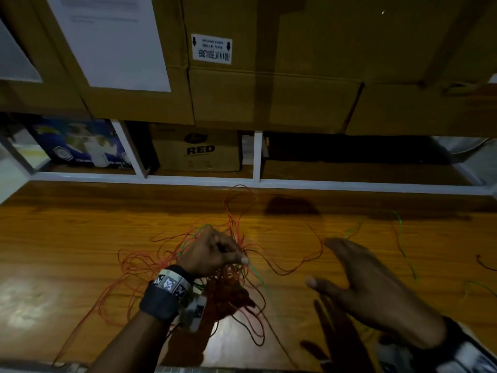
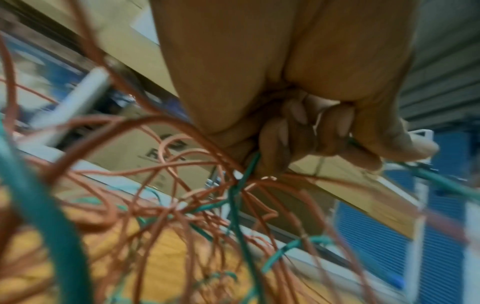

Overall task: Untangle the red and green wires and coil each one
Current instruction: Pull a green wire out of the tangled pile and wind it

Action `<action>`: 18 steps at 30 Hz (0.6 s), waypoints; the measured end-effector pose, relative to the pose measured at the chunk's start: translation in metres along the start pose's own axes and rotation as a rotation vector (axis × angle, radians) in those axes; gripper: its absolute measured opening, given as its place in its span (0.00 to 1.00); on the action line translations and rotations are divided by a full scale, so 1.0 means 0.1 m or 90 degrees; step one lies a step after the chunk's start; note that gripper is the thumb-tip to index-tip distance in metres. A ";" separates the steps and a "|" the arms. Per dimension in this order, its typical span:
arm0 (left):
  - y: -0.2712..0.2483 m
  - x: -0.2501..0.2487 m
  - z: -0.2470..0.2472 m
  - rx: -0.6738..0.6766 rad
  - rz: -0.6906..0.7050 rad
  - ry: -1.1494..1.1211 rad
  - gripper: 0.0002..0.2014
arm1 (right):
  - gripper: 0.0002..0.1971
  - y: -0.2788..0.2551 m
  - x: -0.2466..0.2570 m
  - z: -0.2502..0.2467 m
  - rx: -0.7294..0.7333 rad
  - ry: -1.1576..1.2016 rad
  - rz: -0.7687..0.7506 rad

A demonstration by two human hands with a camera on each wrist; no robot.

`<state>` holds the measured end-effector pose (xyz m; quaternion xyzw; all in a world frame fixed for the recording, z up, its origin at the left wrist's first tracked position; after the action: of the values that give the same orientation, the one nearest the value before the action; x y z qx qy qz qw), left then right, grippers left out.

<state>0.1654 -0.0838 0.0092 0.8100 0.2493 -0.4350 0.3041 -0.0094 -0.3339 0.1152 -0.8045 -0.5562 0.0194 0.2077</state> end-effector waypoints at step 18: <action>-0.16 0.10 0.10 -0.131 0.144 0.154 0.16 | 0.19 0.46 1.20 -0.35 -0.002 0.426 -0.202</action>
<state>0.1541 -0.0785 -0.0078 0.8439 0.2344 -0.2698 0.4002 0.0860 -0.2495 0.1549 -0.6701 -0.5757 -0.2777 0.3773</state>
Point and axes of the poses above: each hand's wrist, its own y-axis towards the middle knuckle, its own z-axis out of the palm, x = y × z, the point moved 3 cm from there along y, towards the middle knuckle, and after that the axes turned 13 degrees about z, right-handed, at the moved point
